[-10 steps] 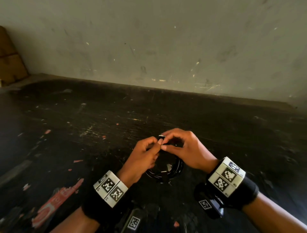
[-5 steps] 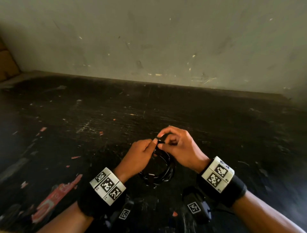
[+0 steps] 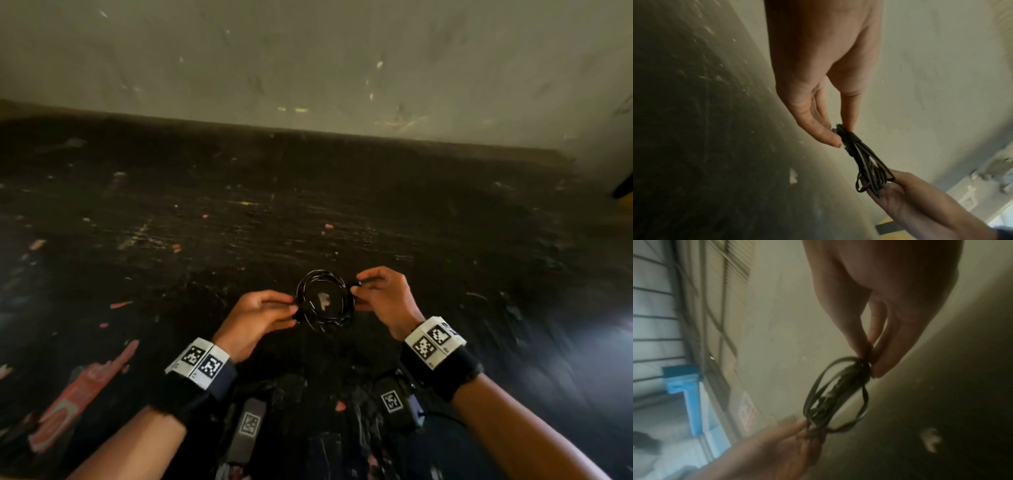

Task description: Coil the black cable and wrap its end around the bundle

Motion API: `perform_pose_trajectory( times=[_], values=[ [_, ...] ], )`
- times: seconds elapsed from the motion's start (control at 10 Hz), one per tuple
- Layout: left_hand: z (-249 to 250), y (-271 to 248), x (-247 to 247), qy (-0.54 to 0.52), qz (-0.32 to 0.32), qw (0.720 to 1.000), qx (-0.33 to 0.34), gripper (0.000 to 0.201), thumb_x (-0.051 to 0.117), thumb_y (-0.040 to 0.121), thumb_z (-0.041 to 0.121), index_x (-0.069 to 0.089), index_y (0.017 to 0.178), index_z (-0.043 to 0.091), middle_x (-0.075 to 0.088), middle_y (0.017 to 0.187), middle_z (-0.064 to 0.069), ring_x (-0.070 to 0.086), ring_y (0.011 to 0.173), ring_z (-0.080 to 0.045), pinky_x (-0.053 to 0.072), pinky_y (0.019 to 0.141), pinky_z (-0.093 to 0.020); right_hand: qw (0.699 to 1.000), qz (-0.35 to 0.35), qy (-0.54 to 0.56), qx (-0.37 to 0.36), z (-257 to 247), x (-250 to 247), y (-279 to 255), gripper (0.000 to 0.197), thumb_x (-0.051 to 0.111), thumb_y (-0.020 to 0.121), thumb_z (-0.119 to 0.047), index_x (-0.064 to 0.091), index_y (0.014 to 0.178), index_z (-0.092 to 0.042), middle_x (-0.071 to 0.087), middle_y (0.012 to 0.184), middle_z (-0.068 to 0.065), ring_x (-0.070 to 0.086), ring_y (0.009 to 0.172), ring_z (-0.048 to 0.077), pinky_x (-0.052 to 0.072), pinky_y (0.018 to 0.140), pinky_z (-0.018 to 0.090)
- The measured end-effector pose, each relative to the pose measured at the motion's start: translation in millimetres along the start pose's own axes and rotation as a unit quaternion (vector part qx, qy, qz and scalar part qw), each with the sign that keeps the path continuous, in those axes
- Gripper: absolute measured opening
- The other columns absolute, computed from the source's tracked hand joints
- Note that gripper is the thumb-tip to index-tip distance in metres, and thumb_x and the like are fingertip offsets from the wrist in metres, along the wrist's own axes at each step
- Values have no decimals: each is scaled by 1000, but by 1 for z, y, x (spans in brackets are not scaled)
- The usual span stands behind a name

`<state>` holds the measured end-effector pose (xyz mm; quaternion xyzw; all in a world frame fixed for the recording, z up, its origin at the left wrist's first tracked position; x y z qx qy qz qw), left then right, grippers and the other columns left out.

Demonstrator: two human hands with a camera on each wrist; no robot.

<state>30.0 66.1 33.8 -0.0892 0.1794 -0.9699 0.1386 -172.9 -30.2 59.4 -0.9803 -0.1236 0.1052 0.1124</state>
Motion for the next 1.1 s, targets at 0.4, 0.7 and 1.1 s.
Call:
perform_pose_trajectory(
  times=[0.4, 0.7, 1.1],
  values=[
    [-48, 46, 5, 388, 83, 916, 55, 27, 64, 79, -7, 62, 68, 17, 63, 65, 3, 63, 63, -11, 48, 60, -18, 962, -72, -236, 120, 74, 14, 40, 15, 72, 77, -3, 60, 73, -12, 61, 62, 7, 56, 47, 13, 47, 41, 24],
    [-57, 24, 24, 545, 36, 837, 25, 88, 53, 79, 68, 22, 149, 25, 31, 151, -12, 26, 139, -31, 26, 112, -47, 957, -58, -266, 100, 81, 12, 41, 15, 71, 78, -7, 61, 74, -17, 63, 65, 4, 60, 52, 11, 53, 53, 22],
    [-52, 4, 12, 521, 11, 854, 12, 79, 36, 90, 63, -3, 151, 33, 2, 161, -14, -2, 148, -28, 4, 117, -46, 957, -43, -283, 54, 71, 5, 9, 30, 69, 83, -29, 59, 110, -19, 67, 102, 4, 67, 92, 20, 56, 84, 34]
  ],
)
Point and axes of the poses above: each hand's wrist, its own y-axis towards the middle knuckle, its own x-axis out of the palm, z = x × y, the point moved 2 cm from there along y, towards the middle knuckle
